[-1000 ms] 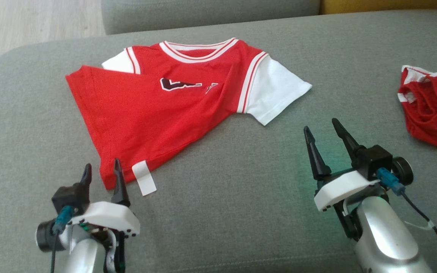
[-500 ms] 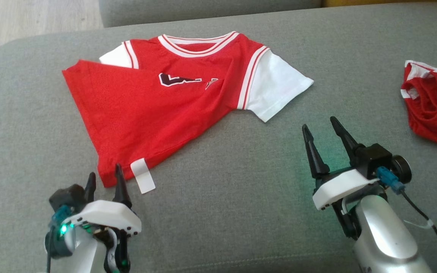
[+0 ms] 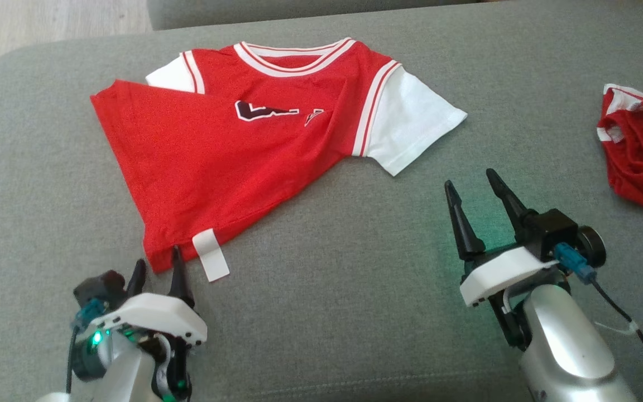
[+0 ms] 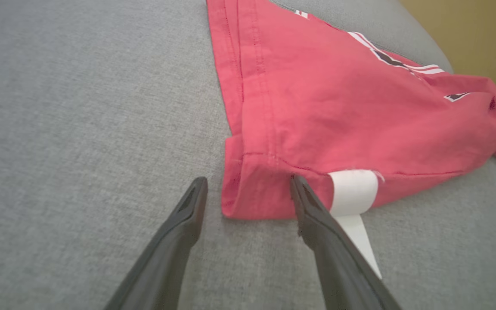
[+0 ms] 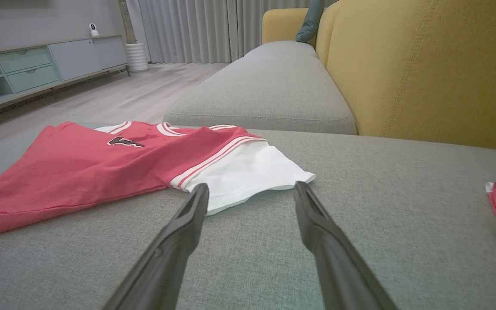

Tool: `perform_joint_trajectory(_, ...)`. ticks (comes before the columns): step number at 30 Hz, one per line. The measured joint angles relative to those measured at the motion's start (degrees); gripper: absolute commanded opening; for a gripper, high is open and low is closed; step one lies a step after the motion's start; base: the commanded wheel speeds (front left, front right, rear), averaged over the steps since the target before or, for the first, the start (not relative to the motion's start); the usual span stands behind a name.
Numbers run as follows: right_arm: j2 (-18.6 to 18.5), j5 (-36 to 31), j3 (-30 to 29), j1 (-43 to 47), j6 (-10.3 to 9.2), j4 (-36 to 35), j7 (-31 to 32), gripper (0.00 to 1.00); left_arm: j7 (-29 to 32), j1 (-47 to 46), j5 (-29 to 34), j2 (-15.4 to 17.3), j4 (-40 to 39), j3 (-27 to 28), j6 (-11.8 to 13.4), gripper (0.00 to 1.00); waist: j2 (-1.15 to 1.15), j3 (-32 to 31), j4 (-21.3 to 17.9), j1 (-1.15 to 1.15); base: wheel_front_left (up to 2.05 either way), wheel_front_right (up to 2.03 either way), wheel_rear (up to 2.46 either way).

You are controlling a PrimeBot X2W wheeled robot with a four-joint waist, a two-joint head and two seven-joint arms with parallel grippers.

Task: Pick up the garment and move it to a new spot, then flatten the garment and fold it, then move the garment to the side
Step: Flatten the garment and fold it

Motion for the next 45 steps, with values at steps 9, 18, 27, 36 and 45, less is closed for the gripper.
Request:
perform_joint_trajectory(9,0.0,0.0,-0.2,-1.2,0.0,-0.2,0.0,1.0,0.0,-0.9,0.0,0.0,-1.0,0.3,-1.0,1.0,0.0,0.9,-0.1,0.0,0.0,0.0,0.0)
perform_joint_trajectory(18,0.0,-1.7,-2.0,-4.5,0.0,2.1,0.0,1.0,-0.1,-3.8,-1.3,0.1,2.0,-0.7,-1.8,0.58,0.0,3.3,0.2,0.01,0.0,0.0,0.0)
perform_joint_trajectory(27,-0.1,-5.3,-7.8,-12.3,0.0,11.4,0.0,1.0,-0.3,-7.2,-1.5,0.1,2.3,-4.6,-2.4,0.0,0.0,6.5,2.7,0.01,0.0,0.0,0.0)
perform_joint_trajectory(36,-2.6,-8.3,-13.5,-20.8,0.0,20.8,0.0,1.0,-0.5,-8.2,-1.5,0.1,-0.5,-9.6,-2.5,0.0,0.0,9.3,7.1,0.01,0.0,0.0,0.0)
perform_joint_trajectory(45,-5.6,-14.6,-21.5,-27.5,0.0,30.1,2.0,0.44,-0.6,-10.3,-2.5,0.0,-2.8,-14.1,-3.5,0.0,0.0,13.0,11.6,0.01,0.0,0.0,0.0)
